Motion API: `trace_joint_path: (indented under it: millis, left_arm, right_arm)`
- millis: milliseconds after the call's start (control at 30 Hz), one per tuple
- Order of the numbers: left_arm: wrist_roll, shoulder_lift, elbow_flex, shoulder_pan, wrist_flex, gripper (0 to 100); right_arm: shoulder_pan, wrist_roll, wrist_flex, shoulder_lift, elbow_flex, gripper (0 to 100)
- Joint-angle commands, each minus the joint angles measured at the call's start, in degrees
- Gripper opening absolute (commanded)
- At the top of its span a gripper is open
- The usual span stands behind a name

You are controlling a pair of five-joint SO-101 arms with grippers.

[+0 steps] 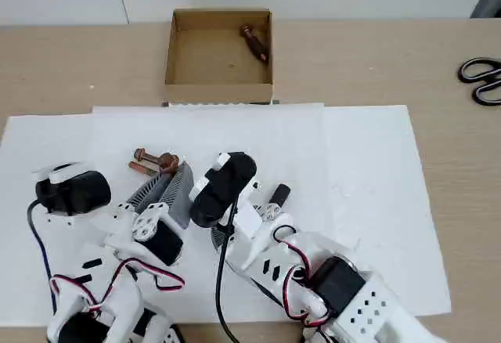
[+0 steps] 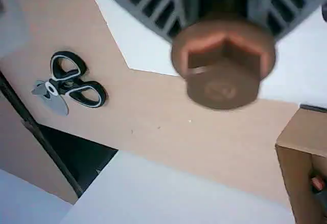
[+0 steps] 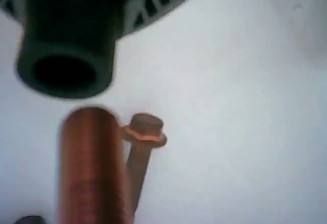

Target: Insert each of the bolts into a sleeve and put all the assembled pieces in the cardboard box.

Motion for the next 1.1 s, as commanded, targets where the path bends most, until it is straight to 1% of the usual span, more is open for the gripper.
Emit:
trace_joint_path:
  millis: [0, 100, 200, 400, 600, 767, 933, 1067]
  left_arm:
    - [0.0, -0.35, -0.57, 0.18, -1.49, 0]
    - [0.0, -0.26, -0.31, 0.35, -1.49, 0]
    - [0.0, -0.18, -0.22, 0.35, -1.41, 0]
    - [0.09, -0.18, -0.22, 0.44, 1.41, 0]
    - [0.0, -0.09, 1.01, 0.53, 1.32, 0]
    - [0.0, -0.35, 1.1, 0.09, 0.09, 0]
    - [0.0, -0.26, 1.27, -3.78, -2.02, 0]
    - [0.09, -0.26, 1.27, -4.13, -1.93, 0]
  right_arm:
    - [-0.48, 0.62, -1.89, -0.66, -0.62, 0.4]
    - [-0.48, 1.05, -4.09, -0.57, -0.7, 0.4]
    - [-0.48, 3.78, -5.32, -0.4, -0.7, 0.4]
    - [-0.48, 5.71, -7.08, -0.57, -0.7, 0.4]
    - [-0.48, 7.03, -9.89, -0.57, -0.79, 0.4]
    - [-0.48, 8.0, -9.54, -0.57, -0.79, 0.4]
    - [-0.48, 8.0, -9.54, -0.57, -0.62, 0.4]
    - [-0.48, 8.0, -9.54, -0.57, -0.62, 0.4]
